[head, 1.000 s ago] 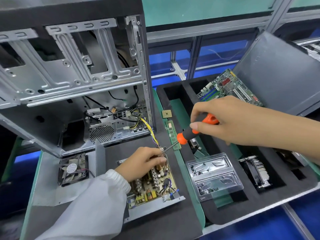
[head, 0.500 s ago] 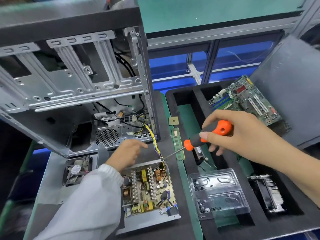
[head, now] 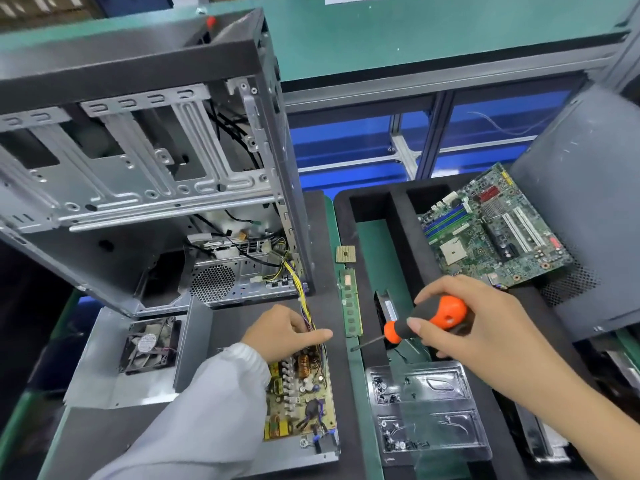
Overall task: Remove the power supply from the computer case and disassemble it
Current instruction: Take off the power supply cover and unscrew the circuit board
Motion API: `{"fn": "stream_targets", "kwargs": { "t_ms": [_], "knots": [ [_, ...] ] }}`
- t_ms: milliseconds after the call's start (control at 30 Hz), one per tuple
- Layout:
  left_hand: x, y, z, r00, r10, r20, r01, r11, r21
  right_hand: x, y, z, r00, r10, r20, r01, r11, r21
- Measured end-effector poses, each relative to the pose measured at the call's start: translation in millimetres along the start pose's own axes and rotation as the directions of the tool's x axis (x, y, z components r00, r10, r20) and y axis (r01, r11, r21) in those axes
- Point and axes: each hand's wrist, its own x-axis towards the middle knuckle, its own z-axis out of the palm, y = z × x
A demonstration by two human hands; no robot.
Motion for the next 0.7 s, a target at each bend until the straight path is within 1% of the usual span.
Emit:
{"fn": "stream_targets", "kwargs": {
  "t_ms": [100,333,567,633,700],
  "knots": [
    [-2.9,-0.1,1.4,1.000,0.014,-0.001,-0.014,0.999,-0.040,-0.4,-0.9,4.9,1.000,0.004,0.012,-0.004,1.000,0.001],
    [-27.0,-20.4,1.0,1.000,-0.002,0.002,0.003,0.982,-0.189,-3.5,-6.3,17.3,1.000,0.013,0.018,-0.013,0.999,-0.030],
    [-33.2,-35.1,-10.2,0.999,0.037,0.003,-0.036,0.976,-0.214,-7.5,-12.8,27.0,0.998,0.024,0.056,-0.023,0.999,-0.029],
    [-34.0,-39.0,-11.4,0.997,0.078,-0.007,-0.078,0.974,-0.212,-9.1,-14.0,30.2,0.998,0.020,0.059,-0.018,0.999,-0.036],
    [-34.0,-41.3,-13.0,0.989,0.142,-0.034,-0.145,0.975,-0.169,-11.3,-15.5,32.8,0.999,0.015,0.052,-0.013,0.998,-0.055]
  ]
}}
